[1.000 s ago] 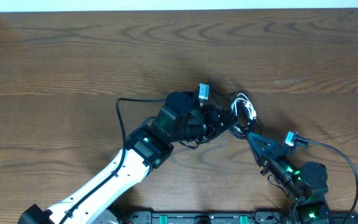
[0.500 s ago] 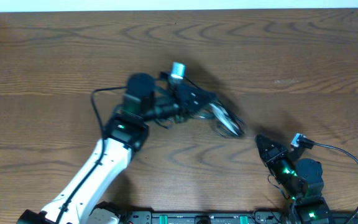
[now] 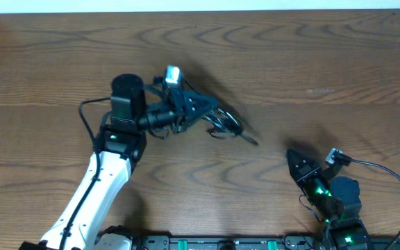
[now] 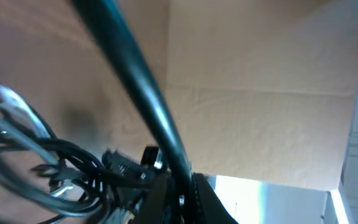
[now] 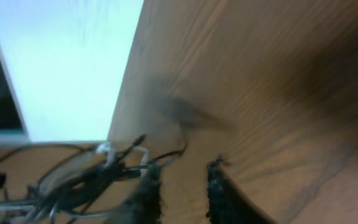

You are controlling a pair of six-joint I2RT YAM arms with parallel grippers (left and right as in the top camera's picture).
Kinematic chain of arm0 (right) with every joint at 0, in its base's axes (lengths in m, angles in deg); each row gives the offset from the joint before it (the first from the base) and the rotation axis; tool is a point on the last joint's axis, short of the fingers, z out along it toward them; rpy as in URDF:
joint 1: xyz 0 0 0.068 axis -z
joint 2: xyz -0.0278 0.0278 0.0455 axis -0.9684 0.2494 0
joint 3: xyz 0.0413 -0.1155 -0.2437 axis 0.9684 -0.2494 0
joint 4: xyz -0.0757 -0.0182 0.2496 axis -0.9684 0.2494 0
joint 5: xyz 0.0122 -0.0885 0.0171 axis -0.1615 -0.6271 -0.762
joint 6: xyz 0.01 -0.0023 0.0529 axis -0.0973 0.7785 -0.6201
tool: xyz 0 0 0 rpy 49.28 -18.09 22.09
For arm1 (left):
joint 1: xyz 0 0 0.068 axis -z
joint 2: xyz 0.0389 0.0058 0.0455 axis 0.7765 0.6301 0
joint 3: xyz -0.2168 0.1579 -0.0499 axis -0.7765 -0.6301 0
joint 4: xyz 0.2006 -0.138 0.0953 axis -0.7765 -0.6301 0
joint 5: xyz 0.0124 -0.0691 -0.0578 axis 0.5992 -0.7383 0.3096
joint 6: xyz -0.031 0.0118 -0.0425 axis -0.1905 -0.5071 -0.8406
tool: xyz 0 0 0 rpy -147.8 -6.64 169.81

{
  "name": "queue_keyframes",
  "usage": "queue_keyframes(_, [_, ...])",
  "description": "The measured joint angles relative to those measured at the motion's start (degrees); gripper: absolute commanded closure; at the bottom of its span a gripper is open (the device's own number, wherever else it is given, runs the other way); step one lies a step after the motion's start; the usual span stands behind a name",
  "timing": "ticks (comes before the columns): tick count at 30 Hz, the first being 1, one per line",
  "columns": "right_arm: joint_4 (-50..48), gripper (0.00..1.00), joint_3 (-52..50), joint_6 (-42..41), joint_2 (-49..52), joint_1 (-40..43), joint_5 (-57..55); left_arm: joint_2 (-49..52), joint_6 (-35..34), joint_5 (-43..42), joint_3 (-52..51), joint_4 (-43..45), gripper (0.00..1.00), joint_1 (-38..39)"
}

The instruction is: Untangle cables

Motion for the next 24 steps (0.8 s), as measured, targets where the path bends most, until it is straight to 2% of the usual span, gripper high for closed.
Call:
queue_keyframes(3, [-1.14, 0.47, 0.0, -4.2, 0.02, 0.0, 4.02, 0.0, 0.22, 1.57, 0.0, -1.22, 0.92, 2.14])
queue_keyframes(6, [-4.85, 0.34, 0.0, -9.16, 0.02, 0.0, 9.42, -0.07, -0.98, 4.31, 0.0, -1.18, 0.92, 3.72])
queue_keyframes(10, [-9.66, 0.27, 0.0, -14.19, 0.04, 0.0, 15.8, -0.07, -2.19, 9.57, 0.0, -1.18, 0.92, 6.38])
queue_keyframes(12, [-10.73, 0.26, 0.0, -16.57, 0.02, -0.02, 18.25, -0.07, -2.69, 11.91, 0.02, -1.14, 0.92, 7.96])
queue_keyframes(18, [-10.82, 0.3, 0.0, -22.27, 0.02, -0.02, 21.79, -0.07, -3.41, 16.48, 0.0, -0.87, 0.92, 12.28])
queue_keyframes(24, [-10.82, 0.33, 0.0, -24.02, 0.02, -0.02, 22.14, -0.07, -5.86, 21.75, 0.0, -0.85, 0.92, 17.31])
